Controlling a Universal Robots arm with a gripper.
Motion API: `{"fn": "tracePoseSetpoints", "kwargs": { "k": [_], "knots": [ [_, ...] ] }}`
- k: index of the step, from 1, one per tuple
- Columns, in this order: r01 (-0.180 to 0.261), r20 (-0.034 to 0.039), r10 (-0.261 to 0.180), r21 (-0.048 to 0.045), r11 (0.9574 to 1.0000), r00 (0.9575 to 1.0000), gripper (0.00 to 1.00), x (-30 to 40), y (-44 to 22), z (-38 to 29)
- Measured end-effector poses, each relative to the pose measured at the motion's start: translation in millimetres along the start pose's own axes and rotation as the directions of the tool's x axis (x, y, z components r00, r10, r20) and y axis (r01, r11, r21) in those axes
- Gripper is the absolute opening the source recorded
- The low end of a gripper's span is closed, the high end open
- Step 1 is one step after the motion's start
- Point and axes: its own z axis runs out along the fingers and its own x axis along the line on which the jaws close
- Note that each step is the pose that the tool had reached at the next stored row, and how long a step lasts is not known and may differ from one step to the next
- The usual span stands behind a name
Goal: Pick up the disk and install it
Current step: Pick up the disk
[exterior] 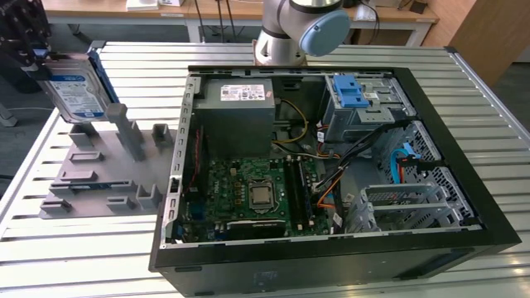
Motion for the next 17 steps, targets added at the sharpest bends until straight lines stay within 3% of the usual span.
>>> {"fn": "tracePoseSetpoints", "kwargs": {
  "k": [17],
  "knots": [
    [0.0, 0.0, 0.0, 0.0, 1.0, 1.0, 0.36, -0.2, 0.1, -9.3]
  ]
}}
